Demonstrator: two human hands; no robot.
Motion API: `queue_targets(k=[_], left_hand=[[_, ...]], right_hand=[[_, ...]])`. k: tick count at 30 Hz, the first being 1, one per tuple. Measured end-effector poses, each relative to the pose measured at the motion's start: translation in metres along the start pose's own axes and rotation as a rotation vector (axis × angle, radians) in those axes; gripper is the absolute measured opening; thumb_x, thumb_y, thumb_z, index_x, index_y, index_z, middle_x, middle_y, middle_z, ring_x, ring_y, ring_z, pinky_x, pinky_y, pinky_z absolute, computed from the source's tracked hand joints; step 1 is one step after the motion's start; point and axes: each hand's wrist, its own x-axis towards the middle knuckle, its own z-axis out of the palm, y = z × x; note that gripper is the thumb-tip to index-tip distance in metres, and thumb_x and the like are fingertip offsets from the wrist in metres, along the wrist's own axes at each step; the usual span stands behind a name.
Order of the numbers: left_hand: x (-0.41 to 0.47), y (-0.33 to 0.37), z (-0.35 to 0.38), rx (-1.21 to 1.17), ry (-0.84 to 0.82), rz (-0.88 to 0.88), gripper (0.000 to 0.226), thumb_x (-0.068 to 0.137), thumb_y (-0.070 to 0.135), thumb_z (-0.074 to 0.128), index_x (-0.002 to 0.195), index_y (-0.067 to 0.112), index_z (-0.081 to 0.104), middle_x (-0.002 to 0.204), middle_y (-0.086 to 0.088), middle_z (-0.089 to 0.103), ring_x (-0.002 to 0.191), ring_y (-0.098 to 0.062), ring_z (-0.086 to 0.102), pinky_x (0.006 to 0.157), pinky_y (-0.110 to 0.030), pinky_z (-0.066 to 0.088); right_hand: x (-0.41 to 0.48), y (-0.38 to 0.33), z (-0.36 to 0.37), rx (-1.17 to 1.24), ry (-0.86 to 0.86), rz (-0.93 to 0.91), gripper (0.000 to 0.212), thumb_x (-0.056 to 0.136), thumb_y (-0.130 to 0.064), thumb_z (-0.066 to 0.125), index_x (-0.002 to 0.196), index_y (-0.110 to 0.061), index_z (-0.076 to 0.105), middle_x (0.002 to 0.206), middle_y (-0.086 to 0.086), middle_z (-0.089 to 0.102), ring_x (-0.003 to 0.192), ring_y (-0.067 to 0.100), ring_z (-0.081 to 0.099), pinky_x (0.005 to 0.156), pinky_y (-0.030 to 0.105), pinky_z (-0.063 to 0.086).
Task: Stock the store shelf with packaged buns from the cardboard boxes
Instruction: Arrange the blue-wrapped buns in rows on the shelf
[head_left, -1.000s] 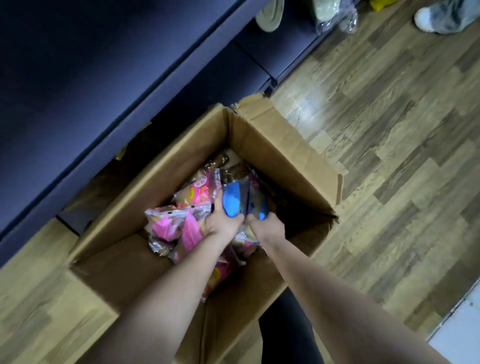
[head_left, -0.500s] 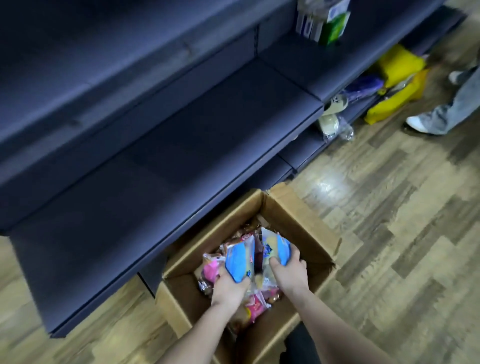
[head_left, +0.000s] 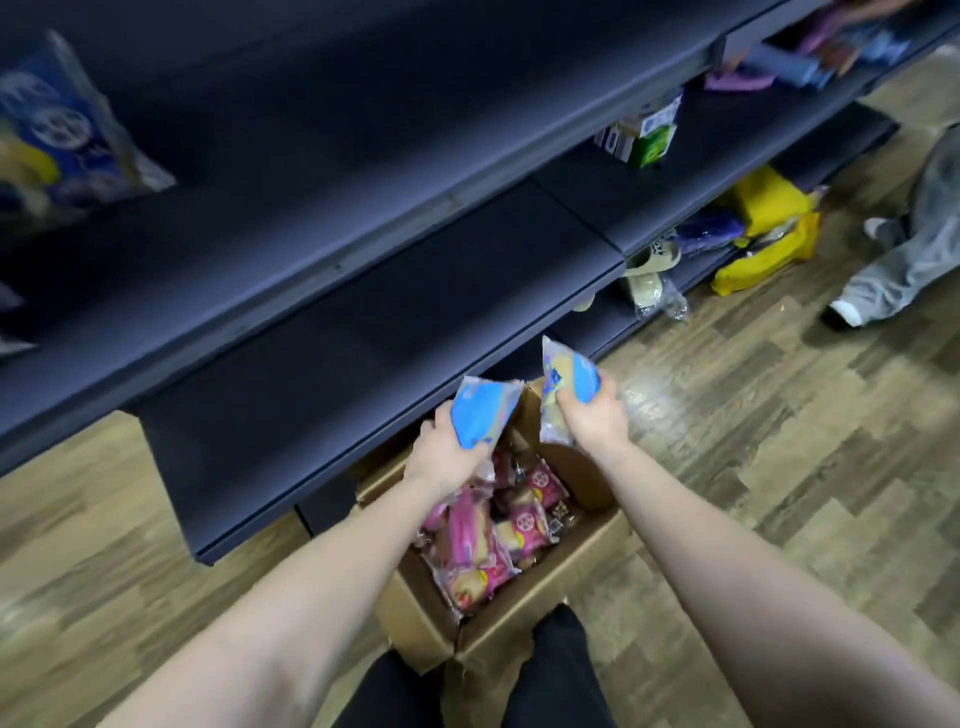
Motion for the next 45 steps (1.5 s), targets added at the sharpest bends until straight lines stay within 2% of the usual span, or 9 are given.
queue_targets(k=[4, 10, 17, 20, 25, 31, 37, 41, 45], left_hand=[[0.0, 0.05, -0.041, -0.059, 0.085, 0.124, 0.07, 0.08, 0.033, 0.065, 0.14, 0.018, 0.031, 0.127, -0.015, 0.049, 0.119, -0.032, 0.046, 0.094, -0.034, 0.039], [-0.008, 0.127, -0.117, -0.215, 0.163, 0.358, 0.065, 0.077, 0.034, 0.066, 0.135, 0.028, 0.037, 0.119, 0.006, 0.055, 0.105, -0.015, 0.054, 0.088, -0.03, 0.046], [-0.035, 0.18, -0.19, -0.327, 0.362, 0.554, 0.06, 0.073, 0.033, 0.065, 0.128, 0.032, 0.041, 0.112, 0.014, 0.056, 0.098, -0.005, 0.056, 0.082, -0.029, 0.05], [-0.043, 0.177, -0.22, -0.225, 0.526, 0.496, 0.066, 0.075, 0.037, 0.065, 0.134, 0.032, 0.037, 0.122, 0.007, 0.051, 0.106, -0.012, 0.052, 0.088, -0.033, 0.048], [-0.049, 0.131, -0.252, -0.04, 0.782, 0.188, 0.063, 0.078, 0.034, 0.062, 0.135, 0.019, 0.039, 0.123, -0.013, 0.052, 0.112, -0.034, 0.051, 0.091, -0.039, 0.044], [-0.043, 0.067, -0.26, 0.043, 0.797, -0.151, 0.07, 0.082, 0.049, 0.055, 0.14, 0.016, 0.034, 0.131, -0.017, 0.049, 0.118, -0.04, 0.047, 0.093, -0.042, 0.04], [-0.029, 0.072, -0.245, 0.147, 0.871, -0.148, 0.077, 0.077, 0.051, 0.057, 0.14, 0.013, 0.036, 0.127, -0.015, 0.051, 0.113, -0.037, 0.049, 0.089, -0.042, 0.04], [-0.023, 0.062, -0.238, 0.124, 0.955, -0.075, 0.079, 0.067, 0.049, 0.063, 0.133, 0.008, 0.05, 0.113, -0.019, 0.061, 0.098, -0.04, 0.058, 0.083, -0.045, 0.044], [-0.02, 0.053, -0.233, 0.152, 1.008, 0.017, 0.079, 0.064, 0.056, 0.044, 0.123, 0.005, 0.057, 0.104, -0.019, 0.064, 0.086, -0.039, 0.062, 0.076, -0.045, 0.049]], right_hand=[[0.0, -0.058, -0.04, 0.017, 0.078, -0.158, 0.067, 0.089, -0.036, 0.055, 0.147, -0.02, 0.025, 0.133, 0.02, 0.042, 0.122, 0.033, 0.045, 0.099, 0.029, 0.034], [-0.001, -0.146, -0.109, 0.026, 0.179, -0.366, 0.065, 0.089, -0.037, 0.054, 0.146, -0.022, 0.026, 0.133, 0.015, 0.042, 0.118, 0.029, 0.046, 0.086, 0.023, 0.031], [-0.015, -0.228, -0.12, 0.051, 0.171, -0.576, 0.064, 0.089, -0.03, 0.053, 0.146, -0.023, 0.024, 0.131, 0.015, 0.041, 0.092, 0.022, 0.044, 0.082, 0.024, 0.034], [-0.027, -0.255, -0.099, 0.048, 0.12, -0.646, 0.066, 0.087, -0.026, 0.055, 0.146, -0.02, 0.025, 0.13, 0.017, 0.041, 0.107, 0.03, 0.049, 0.088, 0.026, 0.035], [-0.047, -0.281, -0.041, -0.038, 0.015, -0.739, 0.069, 0.085, -0.03, 0.061, 0.144, -0.016, 0.029, 0.129, 0.02, 0.042, 0.114, 0.038, 0.048, 0.096, 0.036, 0.038], [-0.066, -0.279, 0.021, -0.34, 0.055, -0.797, 0.07, 0.082, -0.035, 0.062, 0.141, -0.015, 0.032, 0.126, 0.019, 0.043, 0.113, 0.042, 0.046, 0.094, 0.046, 0.038], [-0.062, -0.275, 0.041, -0.695, 0.131, -0.811, 0.093, 0.078, -0.056, 0.057, 0.151, -0.024, 0.008, 0.152, 0.015, 0.019, 0.129, 0.039, 0.03, 0.099, 0.047, 0.03], [-0.059, -0.277, 0.038, -0.694, 0.098, -0.76, 0.096, 0.077, -0.059, 0.056, 0.151, -0.028, 0.002, 0.153, 0.013, 0.017, 0.13, 0.037, 0.028, 0.1, 0.047, 0.03], [-0.063, -0.268, 0.042, -0.679, 0.162, -0.805, 0.093, 0.078, -0.054, 0.055, 0.15, -0.028, 0.003, 0.148, 0.013, 0.023, 0.122, 0.035, 0.035, 0.095, 0.045, 0.032]])
